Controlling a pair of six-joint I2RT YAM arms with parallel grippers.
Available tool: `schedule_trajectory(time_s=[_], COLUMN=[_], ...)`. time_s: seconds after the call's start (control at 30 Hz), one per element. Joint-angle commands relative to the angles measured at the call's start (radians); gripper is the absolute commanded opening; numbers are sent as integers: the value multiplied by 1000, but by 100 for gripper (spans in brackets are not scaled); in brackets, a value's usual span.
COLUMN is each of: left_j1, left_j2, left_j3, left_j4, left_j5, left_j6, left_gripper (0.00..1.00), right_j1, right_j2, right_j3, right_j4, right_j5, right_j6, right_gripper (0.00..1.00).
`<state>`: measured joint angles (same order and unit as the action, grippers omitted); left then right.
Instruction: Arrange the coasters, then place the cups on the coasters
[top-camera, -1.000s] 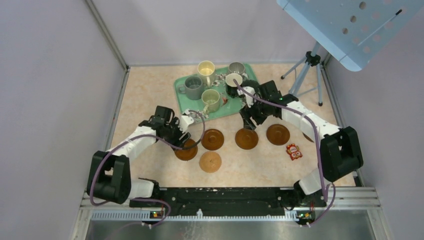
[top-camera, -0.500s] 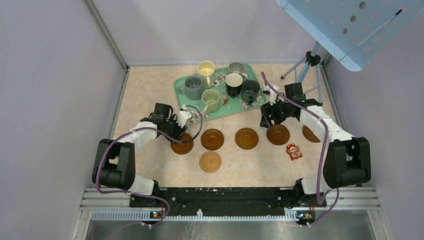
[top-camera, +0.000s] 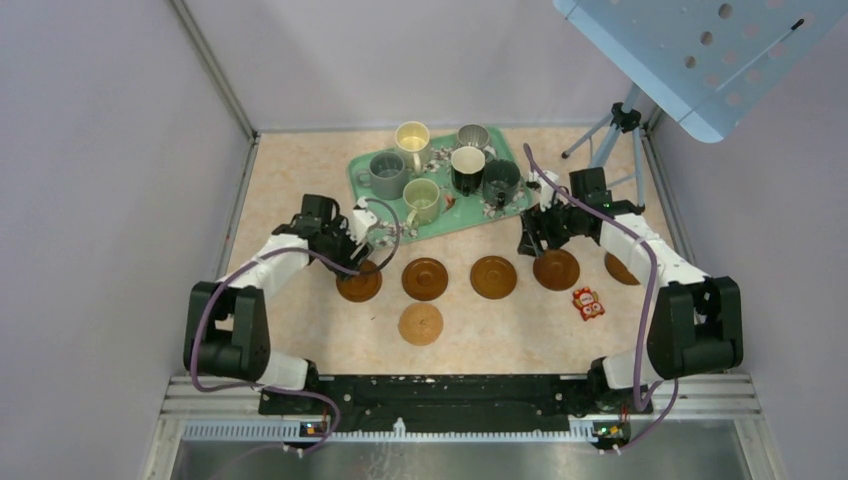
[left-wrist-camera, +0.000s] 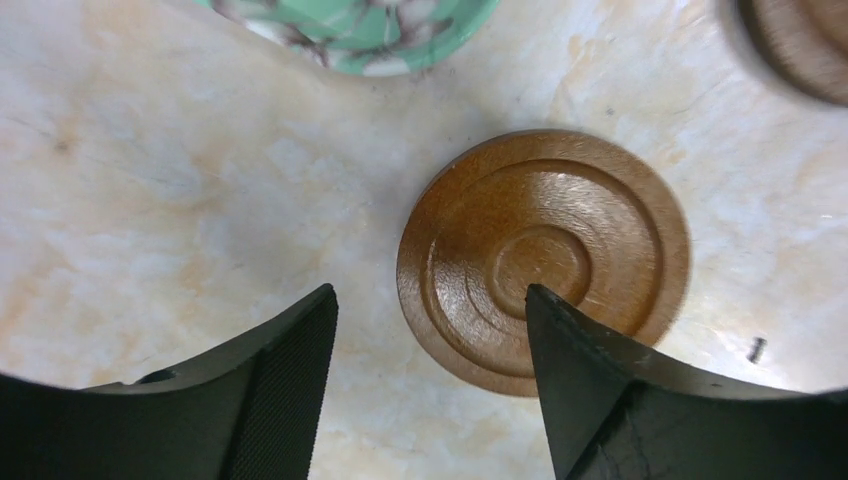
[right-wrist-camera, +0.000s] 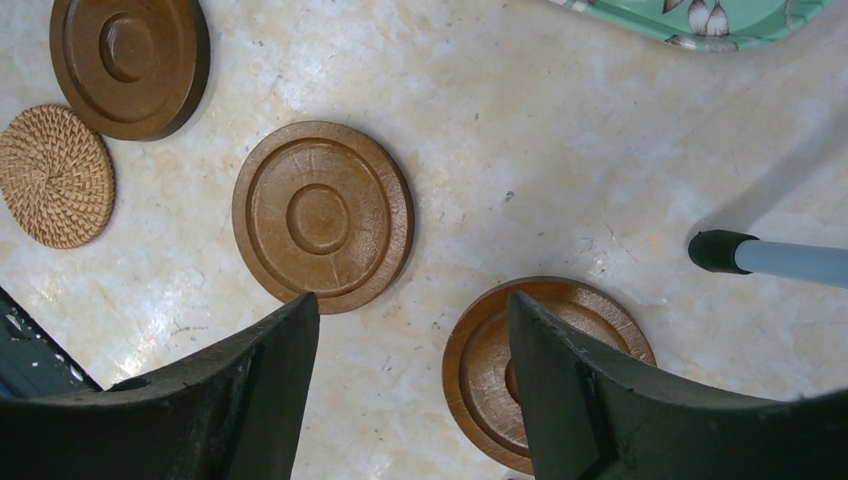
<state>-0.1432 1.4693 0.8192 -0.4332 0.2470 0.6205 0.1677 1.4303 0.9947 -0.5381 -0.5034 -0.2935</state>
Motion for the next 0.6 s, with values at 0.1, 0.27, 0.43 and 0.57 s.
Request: schedule_trajectory(time_s=[0.1,0.27,0.43,0.57], left_j1=[-16,-213,-455,-543], left_j2=[-241,-262,-200,-116], left_j3=[123,78,21,17], left_j4=[-140,-192,-121,-87], left_j5=[236,260,186,112], left_j6=[30,21,-21,-39], left_gripper=[77,76,76,73], right_j1=[-5,-6,-6,-7], right_j2=[-37,-36,-28,-33], right_j3=[2,-1,-4,-14], right_j4=[41,51,50,53], right_j5=[-29,-22,-24,-13], right_j6=[8,12,11,8], right_gripper=[68,68,68,68])
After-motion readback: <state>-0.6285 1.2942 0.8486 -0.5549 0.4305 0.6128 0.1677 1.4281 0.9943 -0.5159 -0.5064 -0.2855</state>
